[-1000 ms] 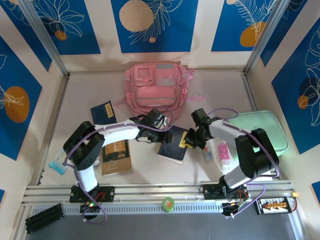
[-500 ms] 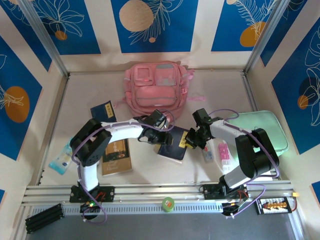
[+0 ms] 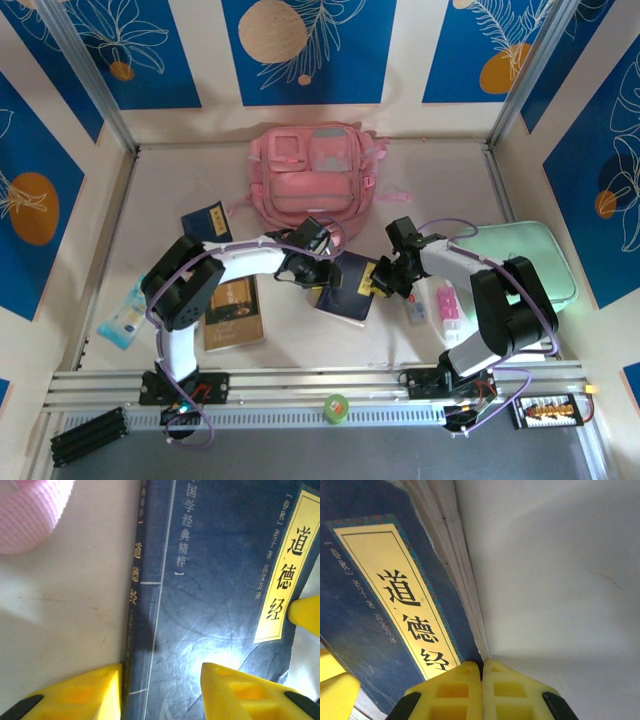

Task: Pack the student bag
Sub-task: Pick up the book at the center of the table.

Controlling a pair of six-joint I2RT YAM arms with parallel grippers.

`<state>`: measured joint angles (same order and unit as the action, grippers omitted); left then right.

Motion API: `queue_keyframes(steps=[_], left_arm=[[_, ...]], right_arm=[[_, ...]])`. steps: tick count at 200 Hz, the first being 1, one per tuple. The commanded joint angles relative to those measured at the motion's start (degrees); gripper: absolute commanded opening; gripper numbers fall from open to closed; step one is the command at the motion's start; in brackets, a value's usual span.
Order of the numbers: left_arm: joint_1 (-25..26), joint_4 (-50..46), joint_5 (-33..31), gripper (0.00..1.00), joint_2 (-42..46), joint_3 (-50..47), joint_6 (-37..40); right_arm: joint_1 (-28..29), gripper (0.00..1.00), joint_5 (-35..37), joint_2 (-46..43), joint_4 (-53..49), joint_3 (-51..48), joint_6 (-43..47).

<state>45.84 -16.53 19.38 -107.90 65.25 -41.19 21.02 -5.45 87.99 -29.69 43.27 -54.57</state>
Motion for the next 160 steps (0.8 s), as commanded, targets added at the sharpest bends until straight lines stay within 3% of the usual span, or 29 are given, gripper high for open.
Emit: queue_keyframes(steps=[1, 59, 117, 141, 160], left_arm=[[1.7, 9.3, 10.8, 0.41, 3.8, -0.4, -1.6], [1.6, 17.8, 14.9, 0.35, 8.8, -6.9, -3.5], [1.6, 11.6, 10.1, 0.22, 7.2, -4.2, -2.4], [1.5, 8.3, 8.1, 0.10, 8.7, -2.6, -0.9], [0.8, 5.1, 5.4, 0.00, 11.2, -0.9, 0.3]], right_arm=[[0.3, 0.00, 4.2, 4.3, 1.3, -3.7, -0.7], [0.4, 0.00, 4.0, 3.3, 1.3, -4.0, -0.7], [0.6, 0.00, 4.6, 2.1, 0.5, -3.8, -0.6], [0.6, 0.08, 5.7, -1.2, -1.5, -2.4, 0.5], [0.5, 0.23, 7.3, -5.8, -3.4, -0.5, 2.1]])
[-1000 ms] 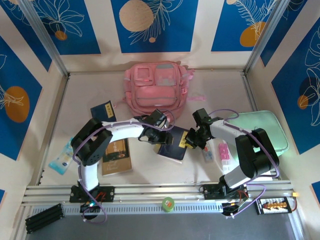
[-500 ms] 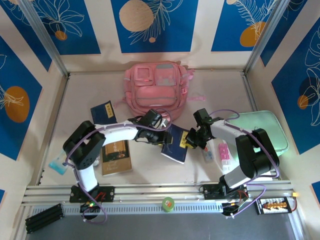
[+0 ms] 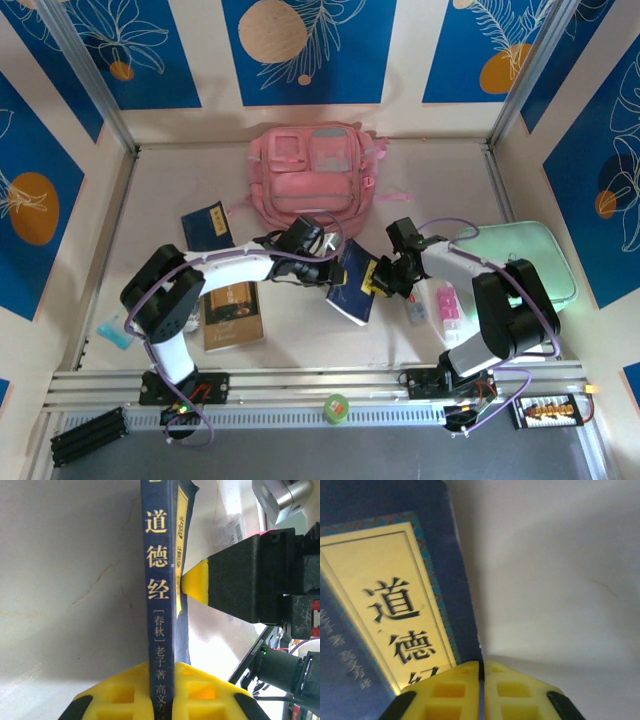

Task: Pack the student bag
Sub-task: Pick up the book at the center of the table, then pass the book.

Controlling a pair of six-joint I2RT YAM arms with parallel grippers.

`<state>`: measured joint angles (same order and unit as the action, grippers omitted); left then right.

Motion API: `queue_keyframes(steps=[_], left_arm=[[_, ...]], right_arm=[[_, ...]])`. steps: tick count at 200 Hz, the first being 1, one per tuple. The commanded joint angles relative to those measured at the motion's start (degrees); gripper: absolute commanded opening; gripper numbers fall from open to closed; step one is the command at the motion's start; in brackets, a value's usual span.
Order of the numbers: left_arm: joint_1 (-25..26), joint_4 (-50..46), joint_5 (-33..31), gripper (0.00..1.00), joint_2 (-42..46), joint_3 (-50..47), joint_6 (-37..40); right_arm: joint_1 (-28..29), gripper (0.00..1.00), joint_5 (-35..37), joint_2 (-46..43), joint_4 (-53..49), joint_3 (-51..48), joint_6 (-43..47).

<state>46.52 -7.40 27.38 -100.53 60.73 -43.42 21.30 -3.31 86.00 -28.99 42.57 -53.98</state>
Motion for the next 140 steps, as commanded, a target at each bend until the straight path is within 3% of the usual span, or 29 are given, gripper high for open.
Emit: queue_keyframes(steps=[1, 19, 50, 100, 120, 140], left_arm=[[0.1, -4.2, -2.8, 0.00, 4.0, 3.7, 2.6], [-1.1, -5.8, -5.5, 0.00, 7.0, 5.5, 3.6], [-4.4, -5.5, -11.3, 0.00, 11.6, 7.7, 3.9], [-10.8, 6.4, -17.0, 0.00, 14.7, 7.8, -5.5], [-11.7, 12.4, -19.4, 0.00, 14.4, 7.7, -11.7], [-12.1, 14.6, -22.3, 0.00, 13.9, 9.1, -15.8]], right_arm=[[0.1, 0.24, 5.2, -4.1, -4.1, 0.2, 1.6], [-0.9, 0.42, 5.5, -9.1, -4.0, 2.0, 3.5], [-5.1, 0.62, 1.1, -16.6, 1.4, 3.3, 4.1], [-9.0, 0.79, -14.8, -18.4, 21.7, 3.7, -2.4], [-8.8, 0.82, -20.9, -16.3, 30.4, 3.9, -8.5], [-7.8, 0.91, -23.5, -14.5, 41.3, 1.7, -17.2]])
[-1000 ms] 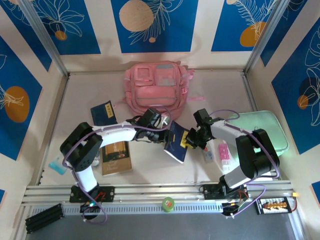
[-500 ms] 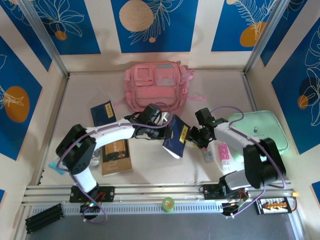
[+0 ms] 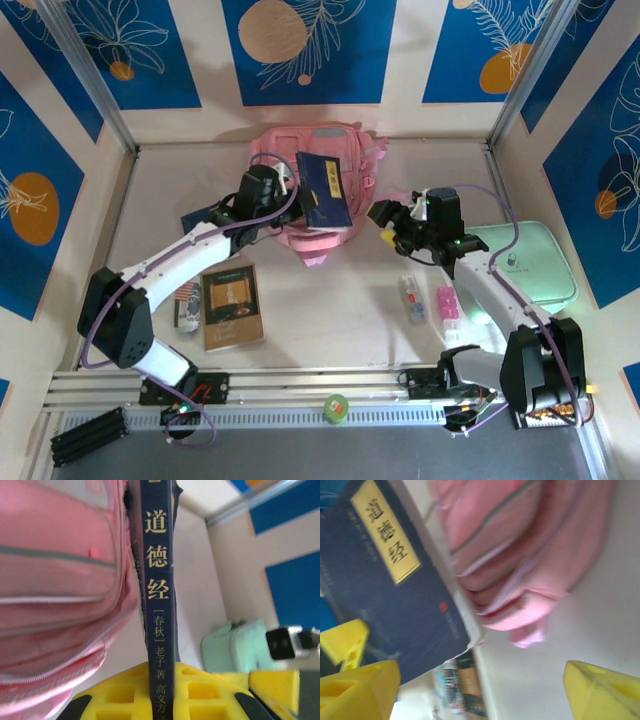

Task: Pack the student bag
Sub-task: Pass the book.

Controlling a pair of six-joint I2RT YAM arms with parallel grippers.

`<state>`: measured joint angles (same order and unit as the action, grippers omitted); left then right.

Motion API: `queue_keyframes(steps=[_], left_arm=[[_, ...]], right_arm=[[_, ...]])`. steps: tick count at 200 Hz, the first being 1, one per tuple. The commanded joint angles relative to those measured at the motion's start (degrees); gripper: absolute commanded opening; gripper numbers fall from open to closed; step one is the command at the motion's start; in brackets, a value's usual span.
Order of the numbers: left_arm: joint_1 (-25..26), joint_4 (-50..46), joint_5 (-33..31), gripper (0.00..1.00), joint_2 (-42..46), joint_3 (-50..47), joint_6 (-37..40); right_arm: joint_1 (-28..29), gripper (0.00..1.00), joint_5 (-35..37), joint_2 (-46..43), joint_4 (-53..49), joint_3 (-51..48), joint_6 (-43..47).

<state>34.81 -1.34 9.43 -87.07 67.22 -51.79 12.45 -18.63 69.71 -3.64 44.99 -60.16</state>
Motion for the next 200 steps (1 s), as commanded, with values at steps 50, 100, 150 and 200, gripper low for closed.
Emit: queue_keyframes(steps=[50, 100, 150, 200], left_arm=[[-0.5, 18.0, -8.2, 0.00, -0.4, -0.2, -20.2], [-0.2, 28.7, -3.8, 0.00, -4.1, -0.5, -26.0], [0.3, 31.7, -4.4, 0.00, -4.2, -1.1, -27.5], [0.7, 37.2, -4.0, 0.00, -4.0, -2.1, -29.4]], right_arm=[[4.9, 0.99, -7.8, 7.7, 33.1, 1.0, -24.7], [6.4, 0.98, -4.8, 14.1, 41.9, 3.1, -34.1], [7.7, 0.76, -0.7, 17.9, 47.9, 4.3, -39.2], [9.4, 0.50, 2.9, 19.6, 51.8, 4.1, -43.4]])
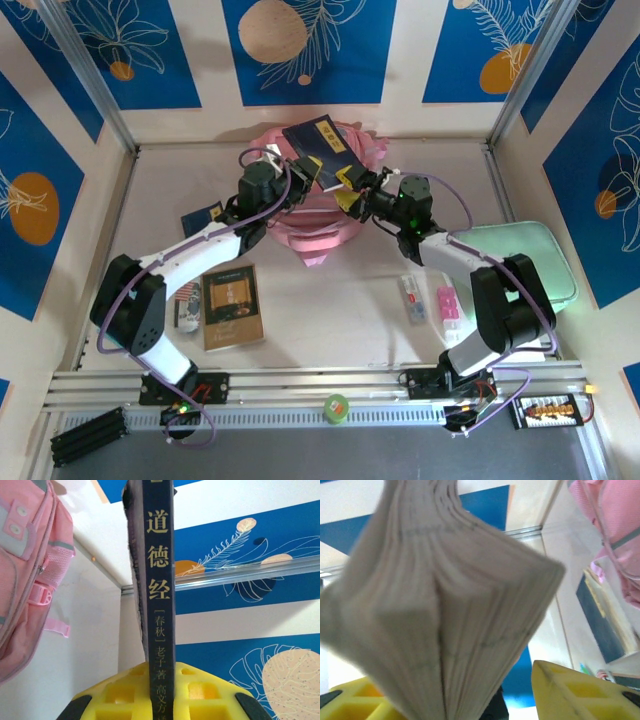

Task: Pack the student bag
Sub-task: Pass the book, then rotate the student bag at the top-center of the table.

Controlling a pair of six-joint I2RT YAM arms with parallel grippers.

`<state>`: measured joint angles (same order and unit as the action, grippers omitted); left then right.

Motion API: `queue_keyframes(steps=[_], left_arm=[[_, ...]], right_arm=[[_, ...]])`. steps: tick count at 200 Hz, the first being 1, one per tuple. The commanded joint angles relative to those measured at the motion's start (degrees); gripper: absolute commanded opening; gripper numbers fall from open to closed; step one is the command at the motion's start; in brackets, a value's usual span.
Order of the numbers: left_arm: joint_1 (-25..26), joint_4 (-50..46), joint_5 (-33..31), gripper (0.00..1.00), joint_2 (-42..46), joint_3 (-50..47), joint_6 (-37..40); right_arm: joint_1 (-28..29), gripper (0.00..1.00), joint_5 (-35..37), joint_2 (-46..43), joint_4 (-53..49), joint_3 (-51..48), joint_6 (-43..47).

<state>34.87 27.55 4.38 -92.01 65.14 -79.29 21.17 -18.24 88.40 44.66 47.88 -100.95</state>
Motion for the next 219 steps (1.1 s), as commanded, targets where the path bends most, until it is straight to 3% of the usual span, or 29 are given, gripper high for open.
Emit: queue_keyframes(steps=[1, 37, 101, 132, 155, 198, 219], left_arm=[[0.6, 8.4, 1.0, 0.00, 0.9, -0.1, -2.0], [0.6, 10.0, 0.8, 0.00, 1.1, -1.4, -3.3], [0.6, 4.7, -0.9, 0.00, 3.4, -3.1, -1.5], [0.5, -9.9, -2.7, 0.42, 5.2, -3.1, 5.0], [0.4, -22.5, -5.0, 0.64, 6.0, -2.9, 14.9], [-0.1, -42.2, -13.2, 0.94, 3.6, 2.2, 40.2], [-1.0, -47.3, -12.8, 0.96, -0.9, 6.5, 46.6]], right_arm=[[0.7, 0.50, 2.6, 0.9, 3.5, 1.2, -2.6], [0.9, 0.40, 2.9, 1.1, 6.2, 1.4, -1.9], [0.3, 0.10, 2.3, -0.4, 6.2, 0.9, 1.2], [-1.3, 0.04, 1.3, -3.9, -1.5, -0.8, 6.7], [-3.6, 0.02, 1.4, -8.6, -10.0, -3.2, 12.1], [-7.9, 0.01, 5.3, -19.4, -31.9, -4.6, 25.5], [-9.2, 0.02, 7.8, -23.3, -38.1, -4.9, 29.6]])
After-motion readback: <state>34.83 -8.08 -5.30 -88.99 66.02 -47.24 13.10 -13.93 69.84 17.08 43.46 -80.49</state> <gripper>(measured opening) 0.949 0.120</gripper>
